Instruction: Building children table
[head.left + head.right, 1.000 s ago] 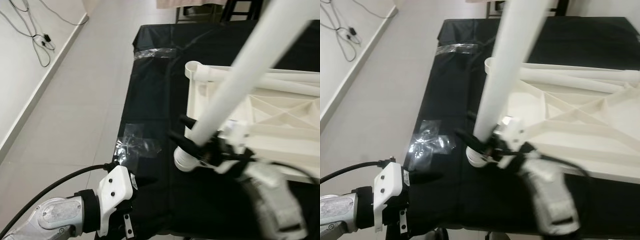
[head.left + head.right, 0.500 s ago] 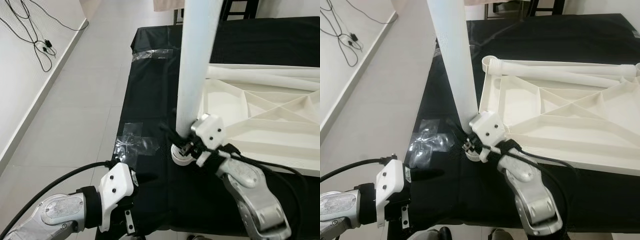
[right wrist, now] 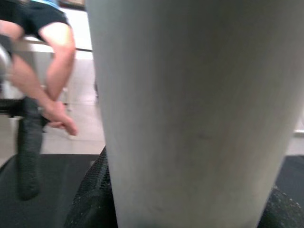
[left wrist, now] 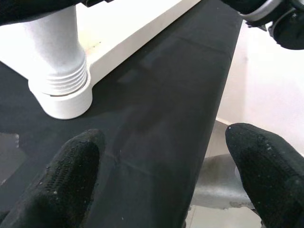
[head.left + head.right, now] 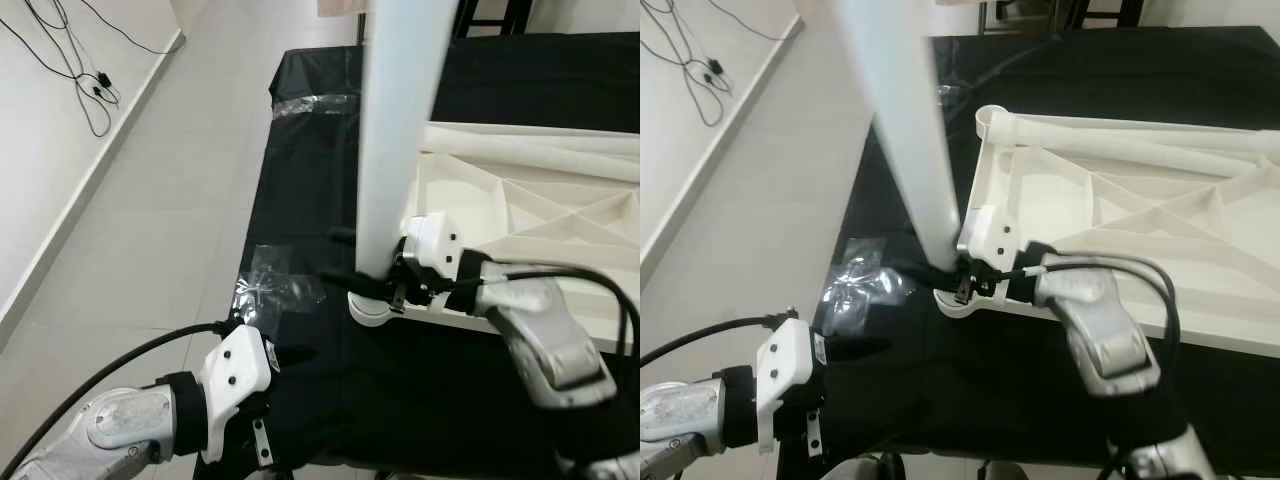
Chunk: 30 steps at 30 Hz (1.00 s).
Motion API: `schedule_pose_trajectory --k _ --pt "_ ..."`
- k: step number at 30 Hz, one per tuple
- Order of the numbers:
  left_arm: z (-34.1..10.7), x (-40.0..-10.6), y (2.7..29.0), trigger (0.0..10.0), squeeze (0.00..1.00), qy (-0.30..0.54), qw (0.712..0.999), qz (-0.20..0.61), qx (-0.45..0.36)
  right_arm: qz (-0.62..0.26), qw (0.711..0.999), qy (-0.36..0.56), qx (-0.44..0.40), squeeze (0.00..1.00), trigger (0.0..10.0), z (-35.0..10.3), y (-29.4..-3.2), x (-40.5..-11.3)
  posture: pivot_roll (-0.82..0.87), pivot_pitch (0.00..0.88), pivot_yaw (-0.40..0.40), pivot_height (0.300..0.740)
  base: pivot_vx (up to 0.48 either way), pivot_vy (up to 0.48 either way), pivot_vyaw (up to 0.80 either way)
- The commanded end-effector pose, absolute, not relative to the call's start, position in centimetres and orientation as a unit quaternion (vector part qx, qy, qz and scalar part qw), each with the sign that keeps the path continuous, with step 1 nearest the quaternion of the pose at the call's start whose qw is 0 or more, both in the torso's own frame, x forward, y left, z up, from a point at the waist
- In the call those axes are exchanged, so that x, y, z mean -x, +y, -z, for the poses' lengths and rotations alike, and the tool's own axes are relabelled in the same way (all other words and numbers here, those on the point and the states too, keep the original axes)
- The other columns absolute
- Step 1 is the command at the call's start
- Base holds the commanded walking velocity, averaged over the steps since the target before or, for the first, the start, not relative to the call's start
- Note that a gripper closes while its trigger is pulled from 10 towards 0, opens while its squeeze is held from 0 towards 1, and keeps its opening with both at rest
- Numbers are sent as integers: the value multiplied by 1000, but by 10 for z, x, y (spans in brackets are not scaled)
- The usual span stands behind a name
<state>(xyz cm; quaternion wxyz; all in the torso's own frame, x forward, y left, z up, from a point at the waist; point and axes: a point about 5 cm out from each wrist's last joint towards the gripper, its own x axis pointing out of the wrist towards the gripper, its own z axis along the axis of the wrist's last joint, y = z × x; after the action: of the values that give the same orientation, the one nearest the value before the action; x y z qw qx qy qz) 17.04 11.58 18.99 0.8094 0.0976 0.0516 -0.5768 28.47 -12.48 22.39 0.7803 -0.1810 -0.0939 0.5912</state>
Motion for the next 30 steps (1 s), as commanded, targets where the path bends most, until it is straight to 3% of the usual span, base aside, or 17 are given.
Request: schedule_pose_trajectory --k 1,13,25,30 --pt "-189 -167 116 10000 0 55 810 576 -95 -600 786 -2 145 0 10000 -186 -131 -292 87 237 46 740 0 0 0" --pt "-189 -159 116 10000 0 62 812 573 -91 -628 771 -22 105 0 10000 -202 -121 -327 110 267 44 740 0 0 0" --pt "-189 -160 115 10000 0 62 813 573 -90 -659 746 -91 -10 0 10000 -229 -126 -328 107 257 43 740 0 0 0" --pt "-189 -160 115 10000 0 63 813 572 -91 -675 733 -80 28 0 10000 -225 -128 -327 109 255 45 740 0 0 0"
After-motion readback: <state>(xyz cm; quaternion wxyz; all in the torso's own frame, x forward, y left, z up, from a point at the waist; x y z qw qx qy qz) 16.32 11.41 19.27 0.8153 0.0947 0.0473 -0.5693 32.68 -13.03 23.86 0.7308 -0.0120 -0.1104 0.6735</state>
